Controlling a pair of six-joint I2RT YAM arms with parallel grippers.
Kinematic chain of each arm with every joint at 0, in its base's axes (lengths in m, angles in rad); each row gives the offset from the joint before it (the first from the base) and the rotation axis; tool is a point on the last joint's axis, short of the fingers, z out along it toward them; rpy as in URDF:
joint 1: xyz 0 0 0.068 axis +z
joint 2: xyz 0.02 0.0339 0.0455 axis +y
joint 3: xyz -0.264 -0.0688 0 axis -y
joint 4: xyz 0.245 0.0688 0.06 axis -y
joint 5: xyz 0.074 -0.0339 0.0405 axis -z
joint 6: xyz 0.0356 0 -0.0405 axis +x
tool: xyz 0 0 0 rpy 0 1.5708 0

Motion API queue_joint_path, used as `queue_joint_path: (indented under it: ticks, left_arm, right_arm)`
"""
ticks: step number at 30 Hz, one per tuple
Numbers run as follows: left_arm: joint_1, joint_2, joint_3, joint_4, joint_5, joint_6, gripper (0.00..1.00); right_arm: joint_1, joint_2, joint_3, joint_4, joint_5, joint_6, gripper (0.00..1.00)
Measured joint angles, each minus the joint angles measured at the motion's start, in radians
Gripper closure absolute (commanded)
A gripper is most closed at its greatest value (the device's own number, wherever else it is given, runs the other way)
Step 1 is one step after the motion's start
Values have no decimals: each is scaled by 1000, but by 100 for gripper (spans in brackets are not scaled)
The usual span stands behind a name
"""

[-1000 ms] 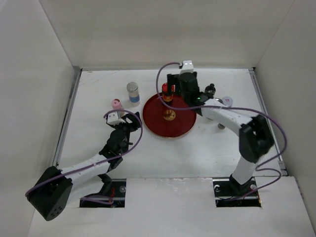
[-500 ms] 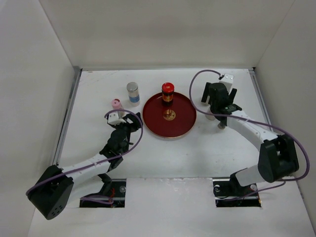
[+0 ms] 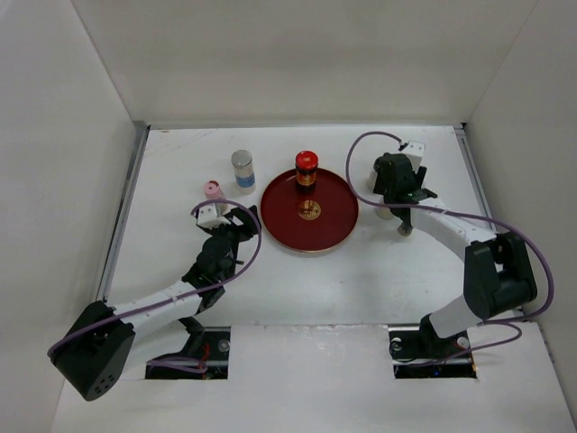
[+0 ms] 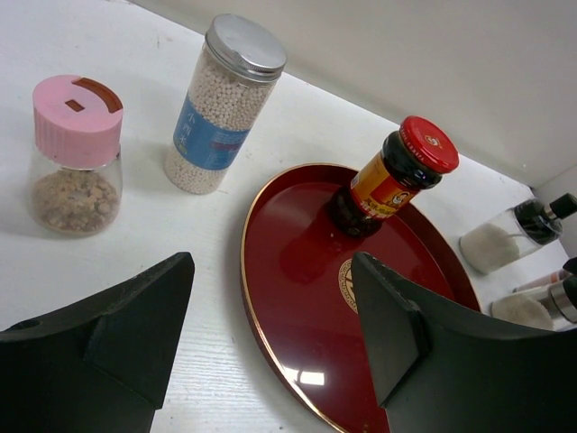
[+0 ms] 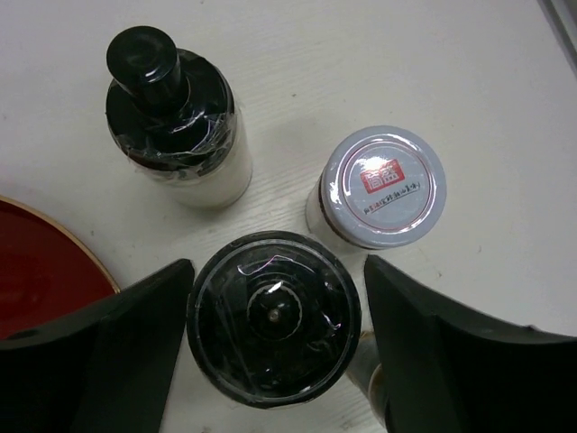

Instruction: Organize the condiment bottles

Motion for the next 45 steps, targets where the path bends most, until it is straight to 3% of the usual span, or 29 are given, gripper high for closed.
queue_joint_path:
  ticks: [2, 5, 16, 24, 31, 41, 42, 45]
  left_arm:
    - [0, 5, 0, 0, 0, -2, 31]
    - [0, 10, 0, 0, 0, -3, 31]
    - [0, 22, 0, 0, 0, -3, 31]
    - [2, 30, 0, 0, 3, -3, 31]
    - [7, 30, 0, 1, 3, -4, 31]
    - [13, 42, 0, 1, 3, -5, 31]
    - [13, 42, 0, 1, 3, -5, 31]
    - [13, 43, 0, 1, 3, -6, 31]
  right_arm:
    - [0, 1, 0, 3, -2, 5, 42]
    - [2, -7, -10, 14, -2, 2, 51]
    - [182, -75, 54, 30, -10, -35, 52]
    - [261, 166, 270, 116, -74, -46, 52]
    - [261, 341, 352, 137, -104, -68, 50]
    - [257, 349, 362, 141, -105, -87, 41]
    - [257, 349, 362, 141, -104, -88, 39]
    - [257, 349, 361, 141, -103, -93, 21]
